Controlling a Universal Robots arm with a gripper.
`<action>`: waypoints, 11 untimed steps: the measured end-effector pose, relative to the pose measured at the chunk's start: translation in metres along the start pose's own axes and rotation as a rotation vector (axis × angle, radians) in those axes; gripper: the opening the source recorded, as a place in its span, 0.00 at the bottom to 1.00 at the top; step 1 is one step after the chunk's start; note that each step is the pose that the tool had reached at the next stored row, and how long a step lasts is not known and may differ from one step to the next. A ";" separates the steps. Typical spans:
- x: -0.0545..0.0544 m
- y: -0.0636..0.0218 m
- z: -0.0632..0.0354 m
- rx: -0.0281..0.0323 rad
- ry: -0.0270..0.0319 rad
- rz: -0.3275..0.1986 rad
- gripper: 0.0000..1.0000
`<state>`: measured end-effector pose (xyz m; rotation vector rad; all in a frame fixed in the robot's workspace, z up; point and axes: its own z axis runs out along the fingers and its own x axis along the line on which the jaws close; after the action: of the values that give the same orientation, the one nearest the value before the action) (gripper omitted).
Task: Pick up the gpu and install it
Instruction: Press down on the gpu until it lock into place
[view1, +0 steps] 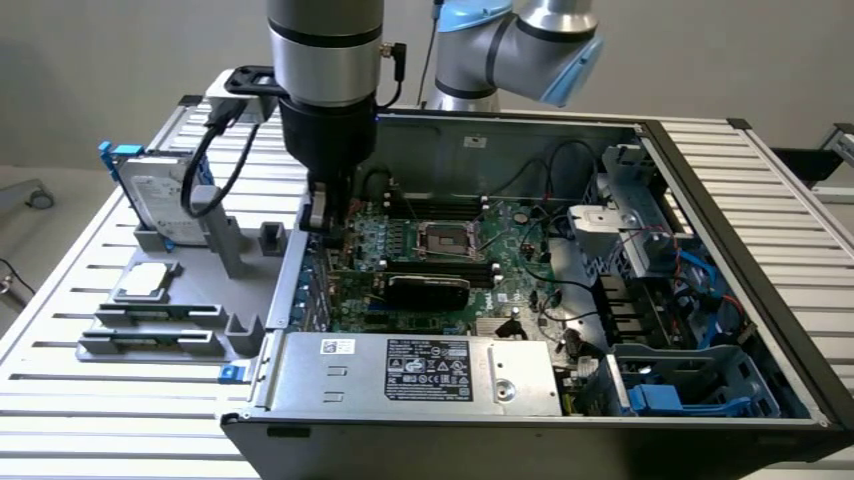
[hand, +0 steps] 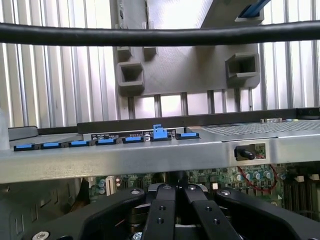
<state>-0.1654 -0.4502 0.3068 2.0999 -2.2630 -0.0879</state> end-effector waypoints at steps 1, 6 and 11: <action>0.000 -0.0006 -0.0009 -0.0006 0.0001 0.000 0.11; 0.003 -0.0027 -0.0031 -0.0041 0.0005 0.000 0.11; 0.012 -0.0033 -0.0031 -0.0043 0.0003 0.000 0.11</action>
<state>-0.1628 -0.4624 0.3096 2.0977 -2.2606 -0.0923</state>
